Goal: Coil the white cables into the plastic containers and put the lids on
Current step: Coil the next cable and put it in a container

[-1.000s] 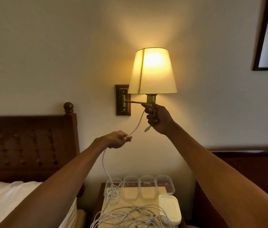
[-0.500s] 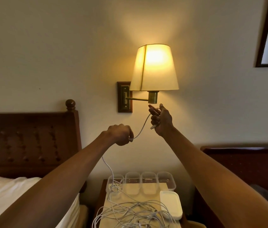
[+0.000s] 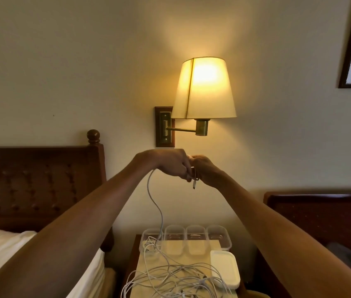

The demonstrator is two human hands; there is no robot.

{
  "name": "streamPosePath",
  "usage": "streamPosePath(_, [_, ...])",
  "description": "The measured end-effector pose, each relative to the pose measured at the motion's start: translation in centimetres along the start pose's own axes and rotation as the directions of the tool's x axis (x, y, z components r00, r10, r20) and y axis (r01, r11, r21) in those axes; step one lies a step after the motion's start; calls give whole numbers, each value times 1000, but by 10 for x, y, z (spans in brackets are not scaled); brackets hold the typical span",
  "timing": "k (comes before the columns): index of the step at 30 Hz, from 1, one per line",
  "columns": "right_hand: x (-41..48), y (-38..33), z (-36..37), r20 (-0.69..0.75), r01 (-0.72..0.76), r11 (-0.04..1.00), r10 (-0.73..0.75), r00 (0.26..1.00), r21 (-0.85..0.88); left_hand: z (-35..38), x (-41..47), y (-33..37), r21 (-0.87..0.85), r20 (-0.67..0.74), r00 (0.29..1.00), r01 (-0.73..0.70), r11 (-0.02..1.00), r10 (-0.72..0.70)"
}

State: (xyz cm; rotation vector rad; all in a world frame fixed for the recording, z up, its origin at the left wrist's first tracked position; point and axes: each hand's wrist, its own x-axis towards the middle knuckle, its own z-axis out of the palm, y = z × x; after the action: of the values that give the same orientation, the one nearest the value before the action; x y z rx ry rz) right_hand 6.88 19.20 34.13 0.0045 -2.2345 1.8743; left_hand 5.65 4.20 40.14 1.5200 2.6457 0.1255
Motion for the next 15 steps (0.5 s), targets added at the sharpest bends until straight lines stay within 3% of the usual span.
streamPosePath(6, [0, 3, -5, 105, 10, 1000, -11, 994, 12, -9, 2, -24, -16, 31, 997, 71, 997, -70])
streamPosePath(10, [-6, 7, -5, 305, -32, 998, 48, 951, -60, -17, -1, -38, -70, -115, 990, 74, 995, -82])
streamPosePath(13, [-9, 15, -4, 307, -101, 991, 123, 944, -86, -20, -1, -52, -118, -247, 966, 50, 992, -78])
streamPosePath(15, [-9, 16, -4, 320, -142, 990, 131, 938, 11, -16, 1, -62, -157, -308, 947, 40, 987, -87])
